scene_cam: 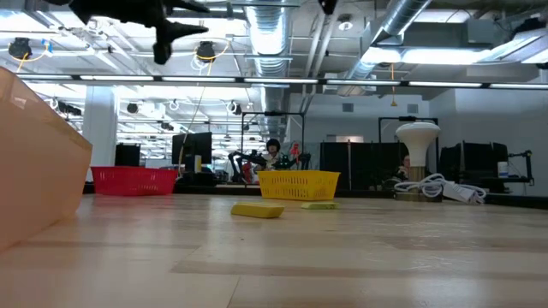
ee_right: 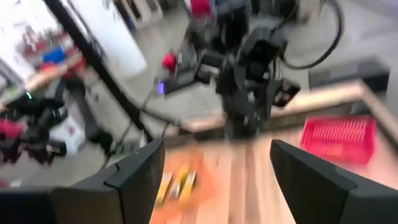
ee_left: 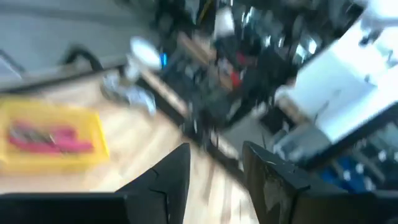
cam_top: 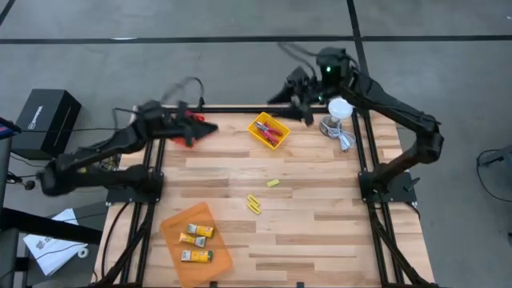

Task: Pick & Place School Supplies
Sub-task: Put the yellow eraser into the red bin

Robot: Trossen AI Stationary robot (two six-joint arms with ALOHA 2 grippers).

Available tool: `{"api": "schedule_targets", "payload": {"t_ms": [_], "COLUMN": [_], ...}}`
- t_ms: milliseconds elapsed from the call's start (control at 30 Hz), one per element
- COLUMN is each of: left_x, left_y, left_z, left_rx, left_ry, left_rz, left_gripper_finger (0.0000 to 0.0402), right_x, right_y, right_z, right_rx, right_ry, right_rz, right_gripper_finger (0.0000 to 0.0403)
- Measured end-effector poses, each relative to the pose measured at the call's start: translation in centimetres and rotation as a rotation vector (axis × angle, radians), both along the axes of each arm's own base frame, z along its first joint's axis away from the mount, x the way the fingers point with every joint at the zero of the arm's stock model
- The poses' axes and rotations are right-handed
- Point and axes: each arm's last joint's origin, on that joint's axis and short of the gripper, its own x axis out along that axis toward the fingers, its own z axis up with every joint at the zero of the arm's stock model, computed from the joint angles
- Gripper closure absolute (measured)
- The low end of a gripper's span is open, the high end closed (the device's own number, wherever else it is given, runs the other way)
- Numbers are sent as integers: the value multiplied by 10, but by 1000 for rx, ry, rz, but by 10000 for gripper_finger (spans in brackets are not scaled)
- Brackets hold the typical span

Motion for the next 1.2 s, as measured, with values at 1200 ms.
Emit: {"api": "schedule_targets", "payload": {"t_ms": [1200], "left_x": [161], "left_y": [-99], "left_z": [-148], "left_rx": [240], "left_ry": [678], "left_rz": [-423], "left_gripper_finger": [399], "right_x": [-20], "right_y": [34], "right_z": [5], "right_rx": [-119], "right_ry": [67], "right_rz": [56], "right_gripper_finger": [122]}}
